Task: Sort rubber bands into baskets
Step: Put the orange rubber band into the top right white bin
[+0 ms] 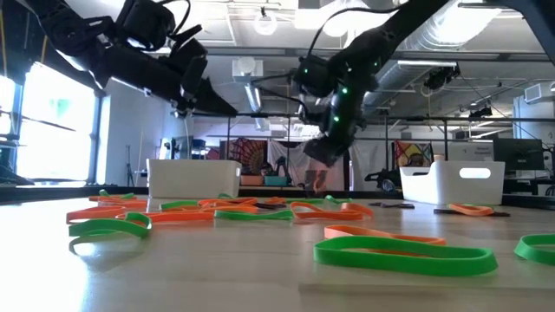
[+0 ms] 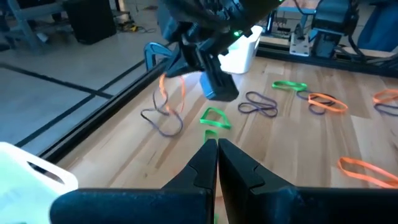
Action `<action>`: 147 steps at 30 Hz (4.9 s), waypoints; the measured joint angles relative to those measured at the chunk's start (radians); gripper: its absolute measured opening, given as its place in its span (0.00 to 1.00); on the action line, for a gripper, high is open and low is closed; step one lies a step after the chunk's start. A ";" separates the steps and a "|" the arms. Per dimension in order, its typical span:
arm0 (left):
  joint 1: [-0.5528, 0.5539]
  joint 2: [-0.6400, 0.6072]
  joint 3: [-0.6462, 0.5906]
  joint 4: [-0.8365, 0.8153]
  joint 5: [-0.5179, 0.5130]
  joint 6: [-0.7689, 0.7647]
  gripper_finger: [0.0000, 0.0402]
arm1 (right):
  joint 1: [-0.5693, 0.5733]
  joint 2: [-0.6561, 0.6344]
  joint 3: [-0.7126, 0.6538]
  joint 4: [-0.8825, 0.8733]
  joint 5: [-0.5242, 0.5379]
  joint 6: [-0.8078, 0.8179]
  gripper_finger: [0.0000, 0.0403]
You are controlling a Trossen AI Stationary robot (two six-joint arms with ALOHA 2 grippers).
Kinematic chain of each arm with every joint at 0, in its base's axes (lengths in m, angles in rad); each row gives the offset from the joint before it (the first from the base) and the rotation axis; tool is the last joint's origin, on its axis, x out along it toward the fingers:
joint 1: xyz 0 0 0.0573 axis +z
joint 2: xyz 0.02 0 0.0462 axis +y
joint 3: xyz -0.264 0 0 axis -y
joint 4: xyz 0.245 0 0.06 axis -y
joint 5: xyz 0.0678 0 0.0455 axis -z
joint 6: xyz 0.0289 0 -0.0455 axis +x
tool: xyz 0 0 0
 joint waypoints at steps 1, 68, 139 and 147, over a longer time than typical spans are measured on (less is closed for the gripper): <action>0.000 0.000 0.000 -0.006 0.001 -0.011 0.01 | -0.005 0.000 0.000 -0.019 -0.002 0.001 0.00; -0.083 0.459 0.349 0.008 -0.246 0.148 0.11 | 0.125 -0.312 0.001 0.092 -0.323 -0.008 0.00; 0.046 0.335 0.346 -0.206 -0.216 0.077 0.19 | -0.119 -0.022 0.001 0.131 -0.333 -0.005 0.00; 0.042 0.335 0.346 -0.174 -0.218 0.027 0.32 | -0.107 -0.126 0.001 0.137 -0.431 -0.036 0.00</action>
